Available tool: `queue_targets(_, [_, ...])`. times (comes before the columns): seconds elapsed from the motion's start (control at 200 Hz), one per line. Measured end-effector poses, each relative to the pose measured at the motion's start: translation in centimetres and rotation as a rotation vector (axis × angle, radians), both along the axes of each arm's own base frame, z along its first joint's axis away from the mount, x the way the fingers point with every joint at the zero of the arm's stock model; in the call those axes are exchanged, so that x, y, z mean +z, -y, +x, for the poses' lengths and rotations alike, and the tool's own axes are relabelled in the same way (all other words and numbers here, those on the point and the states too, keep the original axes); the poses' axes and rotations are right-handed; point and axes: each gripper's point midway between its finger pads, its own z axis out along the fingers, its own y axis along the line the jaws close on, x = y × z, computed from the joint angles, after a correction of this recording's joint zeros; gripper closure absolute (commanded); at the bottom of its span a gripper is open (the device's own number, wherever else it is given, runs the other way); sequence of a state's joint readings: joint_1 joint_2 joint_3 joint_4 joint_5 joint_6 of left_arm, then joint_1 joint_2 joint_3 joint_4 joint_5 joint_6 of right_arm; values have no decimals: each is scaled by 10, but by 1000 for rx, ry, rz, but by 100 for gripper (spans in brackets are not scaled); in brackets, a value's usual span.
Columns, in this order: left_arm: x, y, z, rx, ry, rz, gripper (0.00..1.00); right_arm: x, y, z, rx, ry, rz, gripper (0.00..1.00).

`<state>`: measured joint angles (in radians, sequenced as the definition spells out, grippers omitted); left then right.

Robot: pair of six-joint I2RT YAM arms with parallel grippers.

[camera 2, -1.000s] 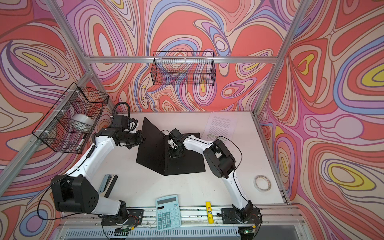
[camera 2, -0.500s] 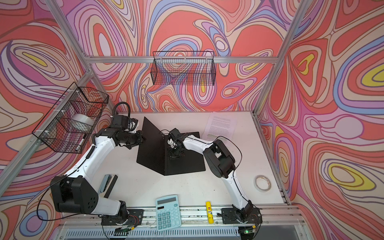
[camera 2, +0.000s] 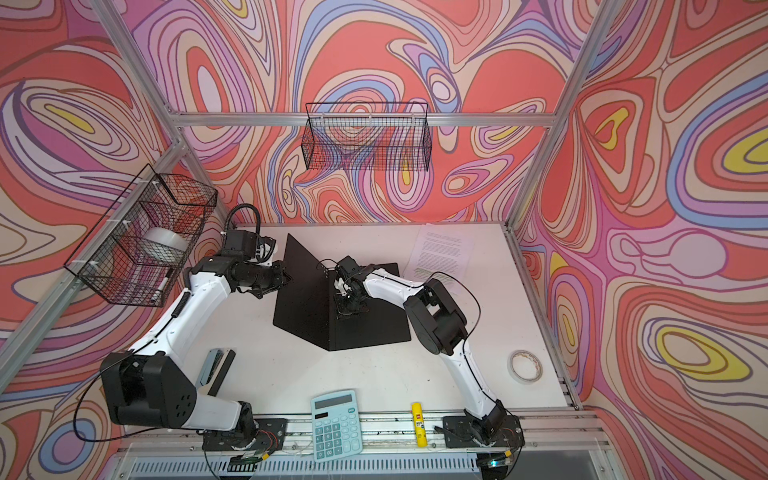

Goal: Put the files into the folder

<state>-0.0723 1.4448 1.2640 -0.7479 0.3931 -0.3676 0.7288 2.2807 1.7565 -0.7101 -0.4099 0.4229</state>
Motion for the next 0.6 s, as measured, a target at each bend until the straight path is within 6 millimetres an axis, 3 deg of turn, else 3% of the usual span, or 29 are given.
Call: queue_targets(0.601, [0,-4,0,12,3,21,100,3,2,6,-2,47,-44,100])
